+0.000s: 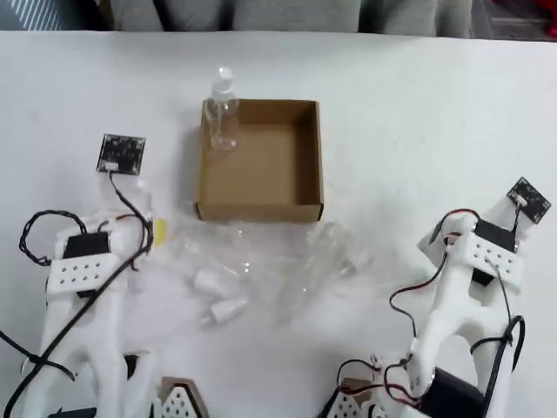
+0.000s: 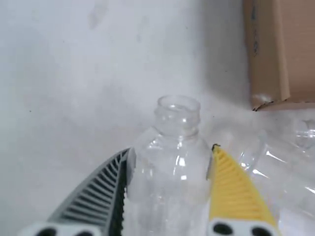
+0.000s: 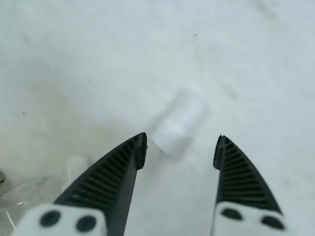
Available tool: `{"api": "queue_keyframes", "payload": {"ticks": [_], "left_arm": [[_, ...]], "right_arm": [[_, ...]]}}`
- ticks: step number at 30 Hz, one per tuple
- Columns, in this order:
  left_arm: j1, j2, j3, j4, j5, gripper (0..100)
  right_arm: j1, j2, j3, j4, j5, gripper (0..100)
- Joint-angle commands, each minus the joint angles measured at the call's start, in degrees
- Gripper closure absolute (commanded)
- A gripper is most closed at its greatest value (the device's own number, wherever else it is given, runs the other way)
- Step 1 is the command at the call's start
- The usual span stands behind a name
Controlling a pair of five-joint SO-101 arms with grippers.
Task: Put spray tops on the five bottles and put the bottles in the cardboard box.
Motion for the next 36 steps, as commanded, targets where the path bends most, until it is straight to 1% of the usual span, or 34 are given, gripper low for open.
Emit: {"api": "queue_keyframes", "payload": {"ticks": [1, 4, 20, 23, 26, 29, 34, 36], "left_arm": [[-0.22, -1.10, -0.26, 0.53, -0.88, 98], [-0.13, -1.10, -0.26, 0.53, -0.97, 98], [-0.13, -1.19, -0.26, 1.49, -1.14, 98], [-0.13, -1.19, -0.26, 1.76, -1.14, 98], [-0.13, -1.19, -0.26, 1.76, -1.14, 98], [-0.13, -1.19, -0.26, 1.76, -1.14, 98], [-0.13, -1.19, -0.26, 1.76, -1.14, 98], [-0.13, -1.10, -0.26, 1.76, -1.14, 98]], "right_arm": [[-0.48, 2.51, -0.62, -2.51, -0.44, 79.7], [-0.48, 4.44, -0.79, -4.18, -0.44, 79.7], [-0.75, 15.96, -5.27, -4.97, 0.09, 80.3], [-0.66, 15.43, -5.36, -5.05, 0.62, 85.8], [-0.84, 14.02, -5.36, -5.05, 5.54, 92.4], [-0.75, 13.05, -5.27, -4.97, 8.53, 97.8], [-0.75, 11.65, -5.27, -4.70, 9.14, 98.0], [-1.19, 10.07, -5.27, -4.70, 11.16, 97.9]]}}
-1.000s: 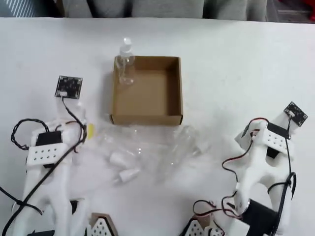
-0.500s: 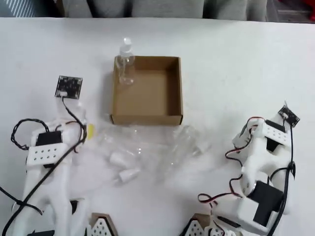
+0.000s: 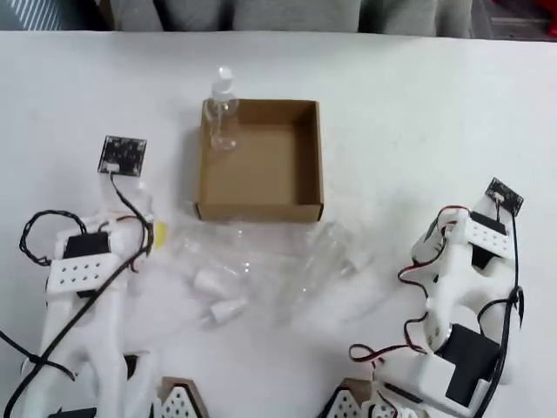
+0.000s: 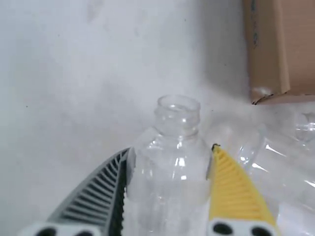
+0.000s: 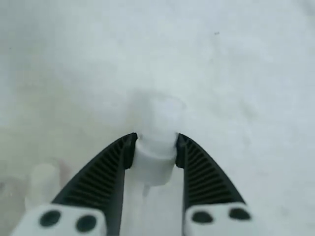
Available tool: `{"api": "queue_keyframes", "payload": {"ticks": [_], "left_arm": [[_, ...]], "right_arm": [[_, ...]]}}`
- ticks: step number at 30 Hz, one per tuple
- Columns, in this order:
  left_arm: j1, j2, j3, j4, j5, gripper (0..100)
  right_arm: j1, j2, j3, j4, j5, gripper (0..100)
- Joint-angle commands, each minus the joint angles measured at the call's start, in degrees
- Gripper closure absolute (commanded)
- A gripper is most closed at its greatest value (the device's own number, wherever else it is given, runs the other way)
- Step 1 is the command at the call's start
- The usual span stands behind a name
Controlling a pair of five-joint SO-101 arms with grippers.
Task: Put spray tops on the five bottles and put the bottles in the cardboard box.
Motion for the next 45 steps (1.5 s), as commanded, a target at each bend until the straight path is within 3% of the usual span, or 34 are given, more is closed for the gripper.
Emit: {"api": "queue_keyframes", "payload": {"ticks": [1, 7, 16, 23, 30, 41, 45], "left_arm": [[-0.13, -1.10, -0.26, 0.53, -0.79, 98], [-0.13, -1.10, -0.26, 0.53, -0.70, 98], [1.36, -1.45, -0.70, 0.00, 0.18, 98], [5.85, -1.63, -6.77, 3.16, 8.18, 98], [9.19, -8.40, -14.15, 7.91, 9.93, 98], [23.16, -31.52, -13.45, 7.38, 14.07, 98], [28.00, -36.70, -7.74, 0.09, 14.07, 98]], "right_arm": [[-1.19, -4.70, -2.37, -0.22, 4.75, 97.9], [-3.30, -15.60, -2.46, -0.84, 13.27, 97.9], [-13.05, -35.91, -0.97, -1.71, 24.35, 97.8], [-21.58, -53.05, 6.42, -2.15, 24.44, 97.8], [-22.64, -68.62, 6.95, -10.86, 24.44, 97.8], [-22.73, -76.79, 6.95, -27.30, 24.44, 97.8], [-25.45, -77.58, 6.95, -36.09, 24.44, 97.8]]}}
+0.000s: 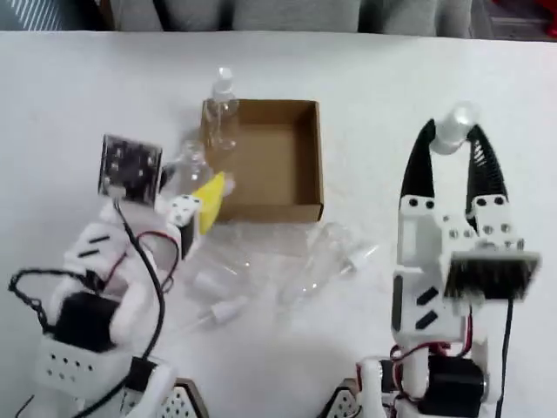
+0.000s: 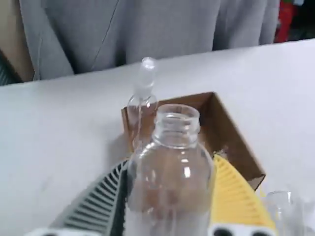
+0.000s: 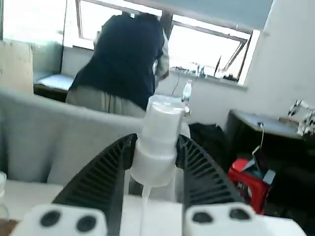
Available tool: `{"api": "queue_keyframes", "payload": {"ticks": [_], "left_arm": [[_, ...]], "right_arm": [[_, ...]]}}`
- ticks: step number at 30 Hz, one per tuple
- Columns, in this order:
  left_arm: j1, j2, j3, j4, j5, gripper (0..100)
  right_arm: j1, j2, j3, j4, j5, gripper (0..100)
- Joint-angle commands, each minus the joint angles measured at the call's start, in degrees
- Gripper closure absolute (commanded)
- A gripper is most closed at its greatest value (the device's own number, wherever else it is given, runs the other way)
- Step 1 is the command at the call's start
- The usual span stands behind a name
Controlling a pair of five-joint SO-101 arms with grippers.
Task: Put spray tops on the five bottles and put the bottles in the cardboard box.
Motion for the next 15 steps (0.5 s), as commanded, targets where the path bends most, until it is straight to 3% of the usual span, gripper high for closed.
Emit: {"api": "queue_keyframes", "payload": {"ticks": [1, 7, 15], "left_arm": [[4.53, -5.32, 4.40, -8.79, 0.70, 98], [10.33, -11.91, 20.75, -26.29, 0.79, 98], [18.33, -20.09, 36.22, -36.48, 0.79, 98]], "right_arm": [[-3.65, 0.22, -0.79, -7.60, 0.70, 97.8], [-15.16, 0.40, -1.05, -11.91, 0.70, 97.8], [-23.96, 2.77, -5.54, -11.65, 0.70, 97.8]]}}
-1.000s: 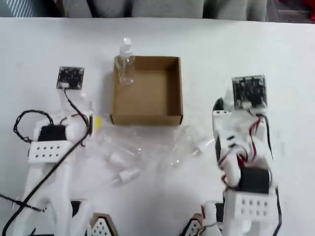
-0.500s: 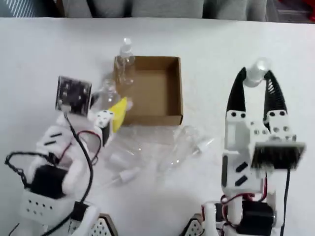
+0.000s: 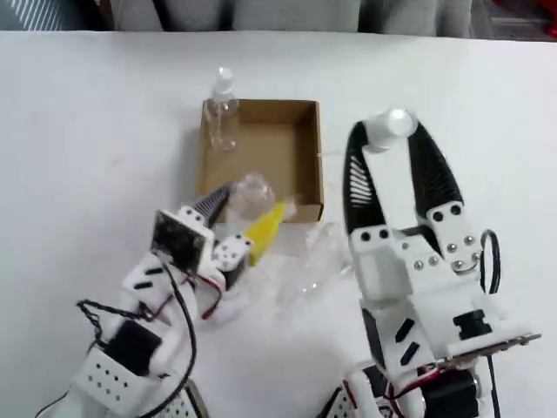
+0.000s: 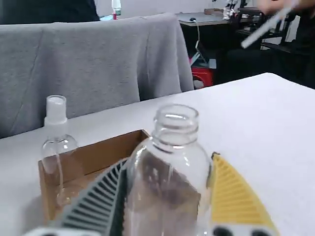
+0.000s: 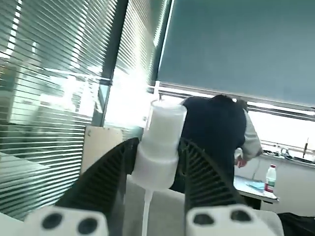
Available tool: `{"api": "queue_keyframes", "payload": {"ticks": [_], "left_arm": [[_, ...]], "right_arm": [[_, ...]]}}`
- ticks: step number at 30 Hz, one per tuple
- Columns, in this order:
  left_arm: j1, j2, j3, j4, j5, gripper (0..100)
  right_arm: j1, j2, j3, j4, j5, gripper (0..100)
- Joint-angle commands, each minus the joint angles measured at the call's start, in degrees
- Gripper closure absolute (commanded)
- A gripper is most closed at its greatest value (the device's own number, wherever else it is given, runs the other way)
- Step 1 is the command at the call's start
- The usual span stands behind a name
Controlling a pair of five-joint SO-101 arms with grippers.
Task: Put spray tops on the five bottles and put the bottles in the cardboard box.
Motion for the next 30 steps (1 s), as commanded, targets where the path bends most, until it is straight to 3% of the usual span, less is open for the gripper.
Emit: {"api": "queue_keyframes", "payload": {"ticks": [1, 11, 16, 30], "left_arm": [[3.30, -3.91, 3.87, -4.31, 0.79, 98], [3.56, -6.46, 8.62, -3.52, 0.70, 98], [3.47, -6.90, 10.46, -4.04, 0.44, 98], [3.47, -7.08, 11.08, -4.04, 0.44, 98]], "right_arm": [[-3.47, 3.12, -5.19, -0.57, 0.62, 97.8], [-12.88, 11.74, -9.49, 0.92, 0.70, 97.8], [-13.32, 11.56, -9.49, 9.01, 0.97, 97.8], [-12.26, 11.91, -9.05, 14.55, 0.79, 97.8]]}}
